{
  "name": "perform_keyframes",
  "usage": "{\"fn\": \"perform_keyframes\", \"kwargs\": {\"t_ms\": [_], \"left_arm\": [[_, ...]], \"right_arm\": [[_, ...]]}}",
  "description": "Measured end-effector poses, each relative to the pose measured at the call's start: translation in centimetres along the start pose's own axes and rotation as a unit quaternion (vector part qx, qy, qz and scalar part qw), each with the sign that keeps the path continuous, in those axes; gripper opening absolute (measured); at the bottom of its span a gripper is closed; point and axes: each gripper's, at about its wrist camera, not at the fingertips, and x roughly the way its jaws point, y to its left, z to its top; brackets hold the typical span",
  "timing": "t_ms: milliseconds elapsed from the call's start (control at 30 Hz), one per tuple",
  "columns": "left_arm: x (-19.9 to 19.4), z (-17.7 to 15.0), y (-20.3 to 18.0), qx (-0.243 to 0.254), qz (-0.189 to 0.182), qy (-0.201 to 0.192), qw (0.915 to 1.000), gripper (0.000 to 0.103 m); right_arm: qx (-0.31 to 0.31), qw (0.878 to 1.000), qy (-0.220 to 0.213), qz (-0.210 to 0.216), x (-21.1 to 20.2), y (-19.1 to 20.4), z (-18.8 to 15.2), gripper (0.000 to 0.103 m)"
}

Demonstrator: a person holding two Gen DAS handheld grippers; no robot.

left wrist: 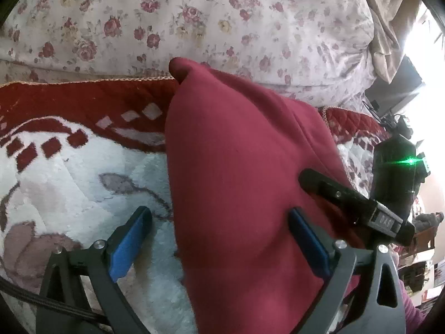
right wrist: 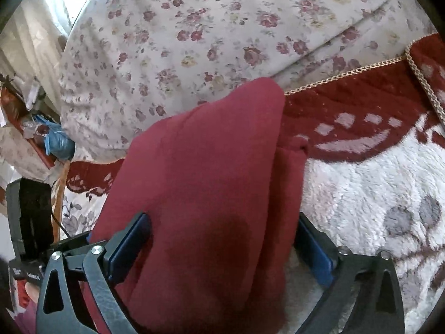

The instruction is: Fold small clothes

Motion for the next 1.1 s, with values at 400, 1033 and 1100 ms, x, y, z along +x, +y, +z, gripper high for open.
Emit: {"fn": "perform_keyframes", "kwargs": {"t_ms": [400, 1033, 1100], "left_arm": [[0.7, -0.1, -0.2, 0.012, -0.015, 0.003, 0.9998, 0.093], [-12.1, -6.6, -1.8, 0.031, -0.002, -0.042, 0.9986, 0.056], [-13.4, -8.3, -1.3, 0.024, 0.018, -0.034, 0.9990, 0.056]], "right_arm": [[-0.010, 1.000, -0.004, 0.021, -0.1, 0.1, -0.1, 0.077], [-0.060, 0.994, -0.003, 0.089, -7.2, 9.3, -3.6, 0.043], [-0.048, 0.993, 0.013, 0.105, -7.3, 9.7, -4.8, 0.044]]}}
